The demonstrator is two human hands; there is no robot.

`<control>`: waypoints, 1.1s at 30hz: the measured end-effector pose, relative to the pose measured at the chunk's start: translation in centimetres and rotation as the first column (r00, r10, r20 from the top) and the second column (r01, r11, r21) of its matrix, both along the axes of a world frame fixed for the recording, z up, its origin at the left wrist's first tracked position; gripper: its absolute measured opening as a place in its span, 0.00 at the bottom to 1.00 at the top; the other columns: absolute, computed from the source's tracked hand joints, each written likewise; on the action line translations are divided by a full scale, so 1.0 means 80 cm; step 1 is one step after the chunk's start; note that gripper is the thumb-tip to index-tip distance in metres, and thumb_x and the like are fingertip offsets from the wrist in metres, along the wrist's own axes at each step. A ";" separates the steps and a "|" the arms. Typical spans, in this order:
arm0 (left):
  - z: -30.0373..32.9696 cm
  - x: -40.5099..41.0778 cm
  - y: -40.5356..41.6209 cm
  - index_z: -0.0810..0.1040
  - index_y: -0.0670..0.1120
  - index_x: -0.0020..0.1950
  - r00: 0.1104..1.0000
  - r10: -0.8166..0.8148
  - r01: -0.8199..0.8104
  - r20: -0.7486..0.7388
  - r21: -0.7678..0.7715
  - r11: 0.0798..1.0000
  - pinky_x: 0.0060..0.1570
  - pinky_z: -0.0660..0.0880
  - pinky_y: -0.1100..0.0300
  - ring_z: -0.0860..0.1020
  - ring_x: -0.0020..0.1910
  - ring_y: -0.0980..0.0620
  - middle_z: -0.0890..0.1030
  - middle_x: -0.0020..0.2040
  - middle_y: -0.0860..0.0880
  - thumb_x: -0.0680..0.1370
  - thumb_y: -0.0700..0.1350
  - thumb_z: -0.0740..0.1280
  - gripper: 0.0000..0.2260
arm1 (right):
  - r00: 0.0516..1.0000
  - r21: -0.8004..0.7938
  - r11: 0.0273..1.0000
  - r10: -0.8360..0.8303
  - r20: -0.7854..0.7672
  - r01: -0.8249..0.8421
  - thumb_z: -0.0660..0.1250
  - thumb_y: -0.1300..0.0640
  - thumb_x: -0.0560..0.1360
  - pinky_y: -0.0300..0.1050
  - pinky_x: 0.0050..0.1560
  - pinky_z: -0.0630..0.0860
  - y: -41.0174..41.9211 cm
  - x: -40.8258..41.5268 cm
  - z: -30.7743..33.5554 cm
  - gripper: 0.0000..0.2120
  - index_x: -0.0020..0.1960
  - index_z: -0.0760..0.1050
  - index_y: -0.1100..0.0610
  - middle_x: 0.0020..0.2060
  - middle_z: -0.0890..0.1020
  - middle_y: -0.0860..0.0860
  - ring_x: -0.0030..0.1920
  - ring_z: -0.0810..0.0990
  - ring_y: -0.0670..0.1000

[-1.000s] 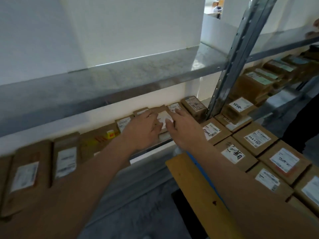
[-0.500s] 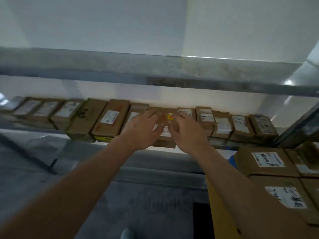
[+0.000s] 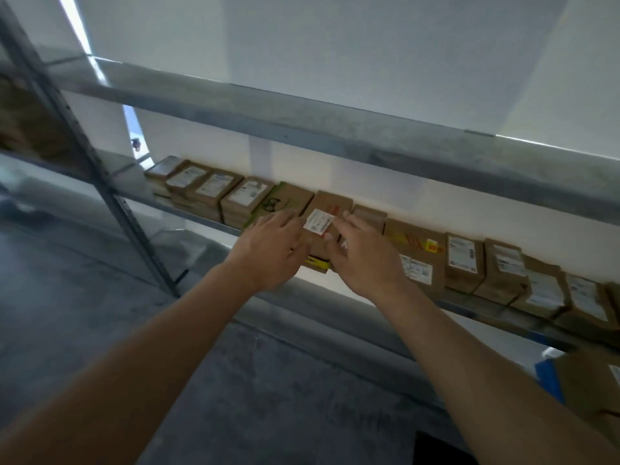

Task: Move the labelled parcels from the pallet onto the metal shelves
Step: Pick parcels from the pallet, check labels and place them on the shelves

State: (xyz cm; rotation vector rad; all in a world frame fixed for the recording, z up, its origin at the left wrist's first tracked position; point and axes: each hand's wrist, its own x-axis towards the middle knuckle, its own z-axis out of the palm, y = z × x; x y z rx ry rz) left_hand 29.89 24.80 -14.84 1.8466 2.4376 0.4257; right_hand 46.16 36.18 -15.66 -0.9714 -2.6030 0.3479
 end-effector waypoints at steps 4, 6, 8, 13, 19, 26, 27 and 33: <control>0.001 -0.071 -0.051 0.72 0.46 0.73 1.000 0.024 -0.024 -0.010 0.014 1.000 0.64 0.75 0.42 0.75 0.67 0.40 0.74 0.72 0.45 0.82 0.56 0.55 0.24 | 0.999 -0.023 0.999 0.033 0.013 -0.033 0.52 0.40 0.84 0.53 0.70 0.71 -0.045 -0.076 -0.001 0.27 0.76 0.69 0.53 0.77 0.67 0.51 0.75 0.67 0.53; 0.000 -0.108 -0.074 0.72 0.47 0.73 0.999 0.037 -0.037 -0.025 0.016 0.999 0.64 0.74 0.42 0.74 0.68 0.41 0.74 0.72 0.45 0.82 0.56 0.55 0.24 | 0.999 -0.020 0.999 0.037 0.008 -0.037 0.52 0.40 0.84 0.55 0.70 0.71 -0.068 -0.114 0.000 0.27 0.77 0.68 0.52 0.77 0.67 0.51 0.76 0.66 0.53; 0.003 -0.143 -0.098 0.71 0.48 0.74 0.999 0.047 -0.047 -0.025 0.016 0.999 0.65 0.74 0.42 0.73 0.69 0.42 0.73 0.72 0.45 0.82 0.59 0.54 0.25 | 0.999 -0.021 0.999 0.035 0.008 -0.034 0.53 0.40 0.83 0.55 0.70 0.71 -0.089 -0.150 0.001 0.27 0.77 0.68 0.52 0.77 0.67 0.51 0.76 0.66 0.53; 0.003 -0.226 -0.151 0.71 0.47 0.75 0.997 0.072 -0.070 -0.032 0.068 0.995 0.69 0.71 0.45 0.71 0.72 0.43 0.72 0.74 0.46 0.84 0.56 0.58 0.22 | 0.998 -0.027 0.998 0.054 0.026 -0.053 0.53 0.39 0.83 0.51 0.69 0.69 -0.133 -0.232 0.002 0.26 0.78 0.67 0.49 0.78 0.65 0.49 0.76 0.66 0.52; -0.006 -0.322 -0.181 0.68 0.48 0.77 0.991 0.131 -0.130 -0.014 0.058 0.990 0.70 0.71 0.43 0.70 0.73 0.44 0.70 0.76 0.47 0.83 0.59 0.55 0.26 | 0.991 -0.038 0.991 0.129 0.034 -0.128 0.53 0.40 0.84 0.52 0.71 0.68 -0.148 -0.334 0.001 0.26 0.78 0.66 0.50 0.78 0.65 0.50 0.77 0.64 0.52; -0.016 -0.439 -0.171 0.69 0.47 0.76 0.985 0.171 -0.171 0.013 0.052 0.984 0.67 0.74 0.42 0.72 0.71 0.43 0.72 0.74 0.47 0.83 0.58 0.55 0.25 | 0.980 -0.044 0.981 0.193 0.045 -0.191 0.52 0.39 0.83 0.56 0.70 0.71 -0.123 -0.467 -0.016 0.28 0.78 0.65 0.50 0.79 0.64 0.49 0.77 0.65 0.52; -0.019 -0.457 -0.165 0.70 0.47 0.76 0.984 0.177 -0.178 0.019 0.048 0.983 0.66 0.74 0.42 0.72 0.71 0.43 0.72 0.74 0.47 0.83 0.58 0.56 0.25 | 0.978 -0.054 0.978 0.202 0.041 -0.200 0.52 0.39 0.83 0.56 0.71 0.70 -0.117 -0.487 -0.022 0.28 0.78 0.65 0.50 0.79 0.64 0.49 0.77 0.65 0.52; -0.033 -0.559 -0.123 0.69 0.46 0.77 0.973 0.228 -0.228 0.019 -0.022 0.973 0.68 0.73 0.44 0.71 0.72 0.42 0.71 0.75 0.45 0.84 0.57 0.57 0.25 | 0.969 -0.129 0.962 0.244 0.028 -0.239 0.53 0.41 0.84 0.53 0.71 0.68 -0.068 -0.598 -0.049 0.27 0.78 0.65 0.52 0.78 0.66 0.51 0.76 0.65 0.54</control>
